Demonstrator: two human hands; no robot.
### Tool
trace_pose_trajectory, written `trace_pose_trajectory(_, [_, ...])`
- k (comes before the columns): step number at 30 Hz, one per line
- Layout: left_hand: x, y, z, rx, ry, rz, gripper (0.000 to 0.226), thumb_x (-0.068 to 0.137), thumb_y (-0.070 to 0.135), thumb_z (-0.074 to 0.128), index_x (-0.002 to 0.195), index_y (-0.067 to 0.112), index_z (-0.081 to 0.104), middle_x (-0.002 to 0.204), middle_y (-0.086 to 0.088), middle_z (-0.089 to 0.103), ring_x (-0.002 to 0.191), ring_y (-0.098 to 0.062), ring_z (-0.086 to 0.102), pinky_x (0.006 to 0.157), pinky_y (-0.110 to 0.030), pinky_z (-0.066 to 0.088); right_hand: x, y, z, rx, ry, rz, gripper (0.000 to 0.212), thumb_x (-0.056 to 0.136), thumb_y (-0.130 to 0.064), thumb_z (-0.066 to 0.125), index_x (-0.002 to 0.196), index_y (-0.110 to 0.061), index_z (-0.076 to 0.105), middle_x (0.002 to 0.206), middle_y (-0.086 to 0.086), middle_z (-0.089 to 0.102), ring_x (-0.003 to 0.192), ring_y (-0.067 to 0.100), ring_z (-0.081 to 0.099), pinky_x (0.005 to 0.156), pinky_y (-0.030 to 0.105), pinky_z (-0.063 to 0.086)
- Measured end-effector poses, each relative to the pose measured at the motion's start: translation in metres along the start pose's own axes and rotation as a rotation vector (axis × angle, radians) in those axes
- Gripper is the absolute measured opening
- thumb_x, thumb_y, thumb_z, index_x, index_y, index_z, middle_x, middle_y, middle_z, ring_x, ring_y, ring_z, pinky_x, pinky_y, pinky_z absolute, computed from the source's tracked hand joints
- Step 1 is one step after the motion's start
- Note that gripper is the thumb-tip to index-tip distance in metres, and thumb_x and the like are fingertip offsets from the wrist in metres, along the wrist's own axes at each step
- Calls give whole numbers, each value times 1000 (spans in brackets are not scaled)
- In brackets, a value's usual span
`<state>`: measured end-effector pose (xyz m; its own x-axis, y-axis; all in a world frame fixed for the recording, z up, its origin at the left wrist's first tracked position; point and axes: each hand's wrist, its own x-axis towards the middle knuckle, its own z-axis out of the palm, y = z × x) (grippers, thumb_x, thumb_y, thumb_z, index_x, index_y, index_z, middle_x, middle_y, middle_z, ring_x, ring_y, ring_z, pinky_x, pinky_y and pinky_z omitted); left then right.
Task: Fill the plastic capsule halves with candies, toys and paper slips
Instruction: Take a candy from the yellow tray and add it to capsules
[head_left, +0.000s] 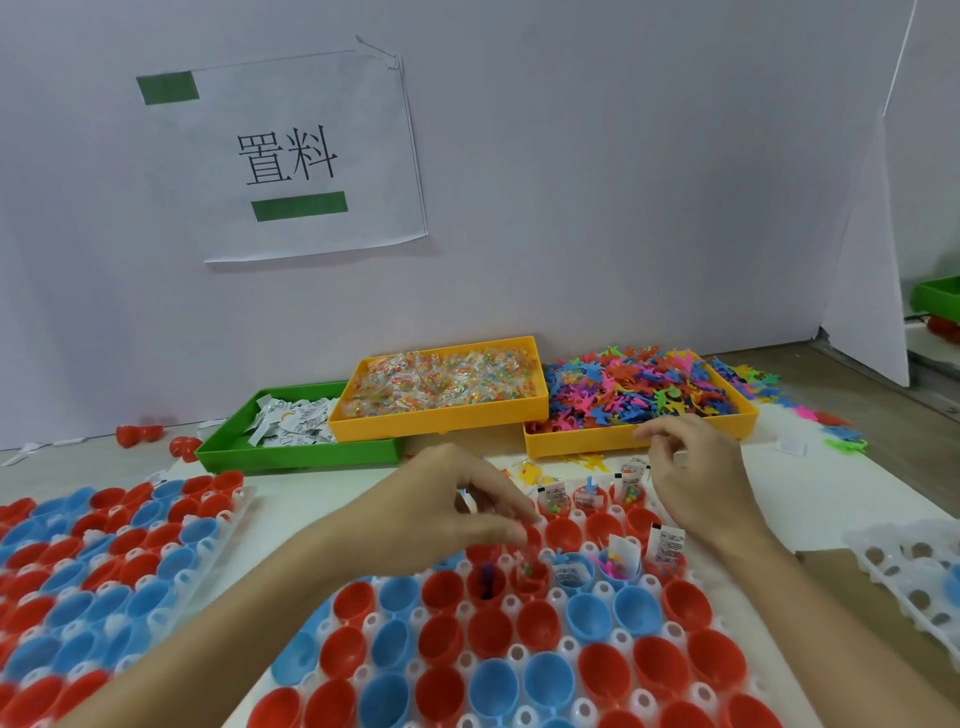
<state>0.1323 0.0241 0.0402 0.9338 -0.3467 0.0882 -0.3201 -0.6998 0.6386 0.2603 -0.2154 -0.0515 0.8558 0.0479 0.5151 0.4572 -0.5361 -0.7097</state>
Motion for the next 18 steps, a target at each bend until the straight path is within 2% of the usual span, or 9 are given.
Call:
trace_pose_trajectory(2, [7,-7,-9,43,110,-53,7,89,21,72,90,25,78,84,9,74,78,-6,66,69,-16,49,0,0,0,-1,1,-2,24,95,1,52,96,-13,72,96,0,66,92,14,59,74,12,39])
trace_pose_trajectory(5, [27,-22,-18,268,240,-173,8,92,19,68,90,21,76,84,8,72,75,-2,63,66,-12,45,0,0,1,-4,-2,0,24,96,0,52,96,-13,72,96,-1,65,93,15,59,75,13,40])
trace_pose_trajectory(9, [59,-37,-10,390,184,-269,18,94,16,66,107,7,75,103,-6,73,82,-10,60,77,-20,49,0,1,0,-1,3,1,24,95,0,52,96,-13,72,96,-1,66,93,15,60,75,14,41])
trace_pose_trajectory(11, [72,-40,-3,405,132,-306,22,94,18,66,109,4,74,108,-8,73,87,-14,62,80,-22,50,0,1,0,0,8,-1,24,95,0,52,96,-13,73,96,0,66,93,15,60,76,17,42])
trace_pose_trajectory(15, [87,-46,3,437,70,-370,23,90,20,71,102,1,76,99,-12,75,87,-22,71,82,-34,59,1,1,1,5,12,1,24,95,0,52,96,-14,72,96,-1,65,92,15,59,77,20,43])
trace_pose_trajectory(18, [89,-48,5,457,47,-387,17,86,17,75,94,1,78,92,-11,76,82,-21,71,78,-33,59,1,1,1,9,12,1,24,95,0,52,95,-13,72,95,-1,64,92,15,59,78,23,43])
